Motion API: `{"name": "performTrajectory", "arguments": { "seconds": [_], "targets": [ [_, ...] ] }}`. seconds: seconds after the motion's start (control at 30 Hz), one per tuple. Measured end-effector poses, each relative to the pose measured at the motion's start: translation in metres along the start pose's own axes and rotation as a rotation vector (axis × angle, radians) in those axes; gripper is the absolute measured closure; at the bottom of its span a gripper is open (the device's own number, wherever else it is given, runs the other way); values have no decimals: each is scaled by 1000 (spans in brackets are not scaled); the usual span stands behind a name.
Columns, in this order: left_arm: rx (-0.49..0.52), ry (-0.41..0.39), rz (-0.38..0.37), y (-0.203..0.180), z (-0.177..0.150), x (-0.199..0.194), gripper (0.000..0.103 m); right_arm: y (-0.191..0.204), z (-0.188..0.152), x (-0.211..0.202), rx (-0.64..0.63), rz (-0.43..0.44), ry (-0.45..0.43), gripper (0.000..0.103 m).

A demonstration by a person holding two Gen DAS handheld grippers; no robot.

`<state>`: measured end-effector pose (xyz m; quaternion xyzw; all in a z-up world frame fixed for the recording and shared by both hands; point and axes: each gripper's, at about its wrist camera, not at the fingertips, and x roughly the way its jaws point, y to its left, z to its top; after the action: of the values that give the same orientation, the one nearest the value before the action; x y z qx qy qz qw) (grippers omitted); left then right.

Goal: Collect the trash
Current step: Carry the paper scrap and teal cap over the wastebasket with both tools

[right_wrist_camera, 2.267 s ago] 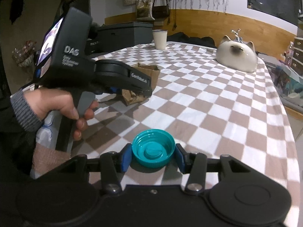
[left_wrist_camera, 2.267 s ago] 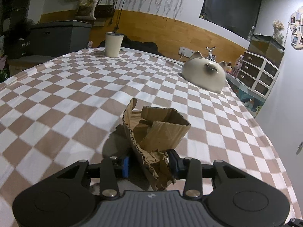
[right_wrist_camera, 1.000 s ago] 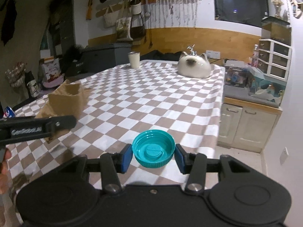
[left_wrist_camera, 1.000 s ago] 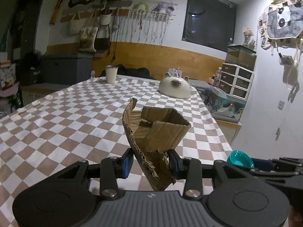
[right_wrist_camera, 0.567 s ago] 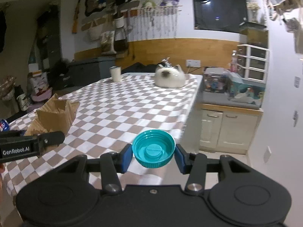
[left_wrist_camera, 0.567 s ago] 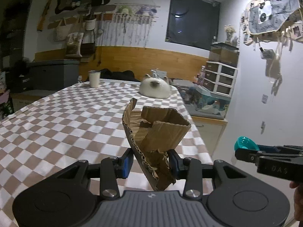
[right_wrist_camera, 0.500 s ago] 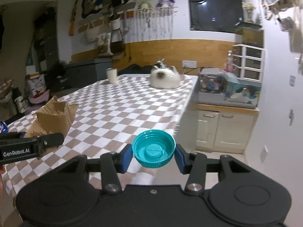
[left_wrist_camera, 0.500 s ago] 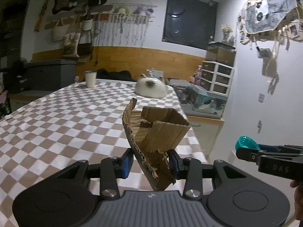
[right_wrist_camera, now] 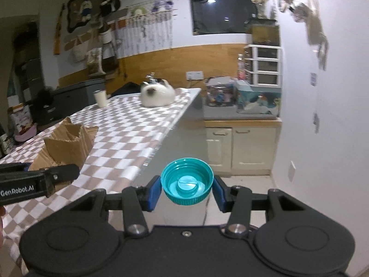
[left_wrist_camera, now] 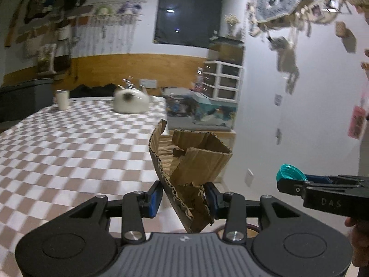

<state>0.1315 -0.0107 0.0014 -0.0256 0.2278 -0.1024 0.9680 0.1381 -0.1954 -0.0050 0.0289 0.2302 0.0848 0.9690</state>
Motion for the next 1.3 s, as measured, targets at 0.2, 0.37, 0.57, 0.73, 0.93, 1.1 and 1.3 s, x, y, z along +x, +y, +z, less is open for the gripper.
{"name": "performTrajectory", "arguments": {
  "seconds": [0.2,0.37,0.57,0.73,0.93,1.1,1.3],
  "targets": [
    [25,52,-61,-36,-11,26,61,-38,-11,-2,44,-49,21,54],
    [44,106,-100,-61,-19,52,61,-65,-24,3,76,-81,53,54],
    [52,189,-130,-86,-36,88,61,-93,-41,20,116,-109,115,54],
    [46,286,-142,-102,-56,126,61,-115,-59,46,146,-124,194,54],
    [37,409,-134,-113,-83,174,61,-137,-83,82,174,-145,302,54],
    [21,502,-130,-119,-104,209,61,-150,-102,111,195,-148,394,54],
    [8,609,-133,-118,-129,246,61,-160,-123,143,220,-137,499,54]
  ]
}}
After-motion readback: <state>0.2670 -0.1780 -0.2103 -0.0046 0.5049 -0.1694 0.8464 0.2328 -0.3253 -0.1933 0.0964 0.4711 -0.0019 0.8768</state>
